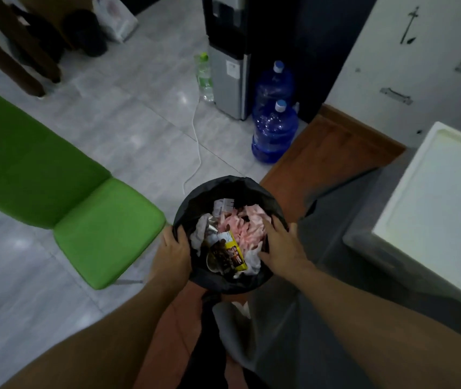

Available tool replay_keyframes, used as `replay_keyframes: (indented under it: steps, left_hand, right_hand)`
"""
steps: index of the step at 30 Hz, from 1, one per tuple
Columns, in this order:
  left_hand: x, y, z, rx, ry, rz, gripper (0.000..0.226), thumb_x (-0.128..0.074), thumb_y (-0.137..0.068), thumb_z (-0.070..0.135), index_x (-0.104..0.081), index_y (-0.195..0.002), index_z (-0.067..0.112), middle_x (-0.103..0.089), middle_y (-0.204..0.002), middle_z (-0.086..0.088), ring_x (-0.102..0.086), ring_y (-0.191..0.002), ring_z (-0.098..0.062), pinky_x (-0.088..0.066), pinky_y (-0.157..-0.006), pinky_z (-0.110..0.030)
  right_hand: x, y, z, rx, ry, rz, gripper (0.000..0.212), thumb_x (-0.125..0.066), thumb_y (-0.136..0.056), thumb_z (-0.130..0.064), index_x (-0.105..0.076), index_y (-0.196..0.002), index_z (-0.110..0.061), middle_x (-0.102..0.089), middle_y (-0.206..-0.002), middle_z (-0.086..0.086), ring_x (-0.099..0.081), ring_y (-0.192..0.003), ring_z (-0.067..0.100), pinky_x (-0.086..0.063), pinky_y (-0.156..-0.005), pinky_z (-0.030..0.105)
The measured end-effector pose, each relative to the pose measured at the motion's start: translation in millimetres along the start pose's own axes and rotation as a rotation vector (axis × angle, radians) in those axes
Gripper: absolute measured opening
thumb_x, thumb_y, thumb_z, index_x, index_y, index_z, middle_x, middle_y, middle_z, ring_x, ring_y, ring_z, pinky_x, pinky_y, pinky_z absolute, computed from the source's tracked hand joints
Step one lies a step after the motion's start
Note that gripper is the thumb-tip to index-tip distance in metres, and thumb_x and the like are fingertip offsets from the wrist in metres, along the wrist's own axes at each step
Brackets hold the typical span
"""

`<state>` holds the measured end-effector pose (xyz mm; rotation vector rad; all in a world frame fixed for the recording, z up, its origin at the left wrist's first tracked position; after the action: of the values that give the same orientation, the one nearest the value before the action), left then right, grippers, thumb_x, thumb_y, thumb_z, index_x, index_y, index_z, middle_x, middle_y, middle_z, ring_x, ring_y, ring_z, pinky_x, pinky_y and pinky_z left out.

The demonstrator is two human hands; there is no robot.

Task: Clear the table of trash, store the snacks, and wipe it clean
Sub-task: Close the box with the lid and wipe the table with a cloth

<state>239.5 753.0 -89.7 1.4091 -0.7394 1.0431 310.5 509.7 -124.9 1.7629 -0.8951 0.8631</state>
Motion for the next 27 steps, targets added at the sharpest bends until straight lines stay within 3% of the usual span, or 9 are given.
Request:
replay_keyframes:
  steps: [3,9,13,18,27]
  left_hand:
    - [-31.0,-41.3,-3.2,-0.035,-0.013,-0.035,0.077,-0.067,-0.073,0.003,-0.034,-0.141,-0.012,-0.041,-0.129,-0.038,-0.053,-0.109,-0.044,-0.049,-0.091,-0.04]
    - [-112.8,-113.4,-10.2,-0.087,0.025,-0.117,0.073,-0.06,-0.067,-0.003,-0.039,-0.136,-0.012,-0.045,-0.118,-0.032,-0.056,-0.091,-0.044,-0.054,-0.078,-0.044]
    - [-166.7,-153.8,-10.5,-0.123,0.093,-0.156,0.077,-0.063,-0.064,-0.008,-0.039,-0.136,-0.014,-0.043,-0.124,-0.035,-0.055,-0.1,-0.048,-0.053,-0.084,-0.045]
    - [-244.5,-196.3,-14.2,-0.143,0.135,-0.212,0.08,-0.059,-0.071,0.0,-0.027,-0.144,-0.008,-0.033,-0.132,-0.028,-0.047,-0.112,-0.042,-0.048,-0.093,-0.044]
    - [-336.6,-234.7,0.8,-0.165,0.26,-0.335,0.083,-0.056,-0.083,0.008,-0.011,-0.151,-0.005,-0.02,-0.144,-0.027,-0.037,-0.127,-0.044,-0.04,-0.105,-0.043]
  right_hand:
    - [-29.7,-26.1,10.7,-0.086,0.014,-0.083,0.094,-0.067,-0.091,-0.04,-0.006,-0.159,-0.022,-0.01,-0.164,0.003,-0.022,-0.133,0.039,-0.034,-0.112,0.042]
    - [-96.5,-78.4,35.7,-0.229,-0.088,-0.168,0.097,-0.072,-0.089,-0.034,-0.005,-0.159,-0.027,-0.006,-0.165,-0.004,-0.017,-0.138,0.039,-0.032,-0.111,0.043]
    - [-147.1,-113.9,57.3,-0.295,-0.105,-0.208,0.096,-0.073,-0.086,-0.037,-0.009,-0.158,-0.03,-0.011,-0.163,-0.006,-0.02,-0.133,0.036,-0.035,-0.11,0.043]
    - [-213.2,-149.0,88.0,-0.358,-0.09,-0.253,0.101,-0.074,-0.084,-0.041,-0.005,-0.158,-0.033,-0.012,-0.161,-0.008,-0.022,-0.129,0.034,-0.041,-0.104,0.043]
    - [-292.5,-183.4,145.4,-0.379,-0.068,-0.288,0.105,-0.076,-0.082,-0.047,-0.006,-0.158,-0.028,-0.01,-0.163,-0.006,-0.023,-0.13,0.034,-0.036,-0.106,0.041]
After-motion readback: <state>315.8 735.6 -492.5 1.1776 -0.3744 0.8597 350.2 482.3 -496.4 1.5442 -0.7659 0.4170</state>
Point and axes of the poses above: each hand's wrist, its own y-axis away from the middle knuckle, its own x-axis out of the back of the hand, z = x × y, the point moved 2 cm from there along -y, towards the middle knuckle
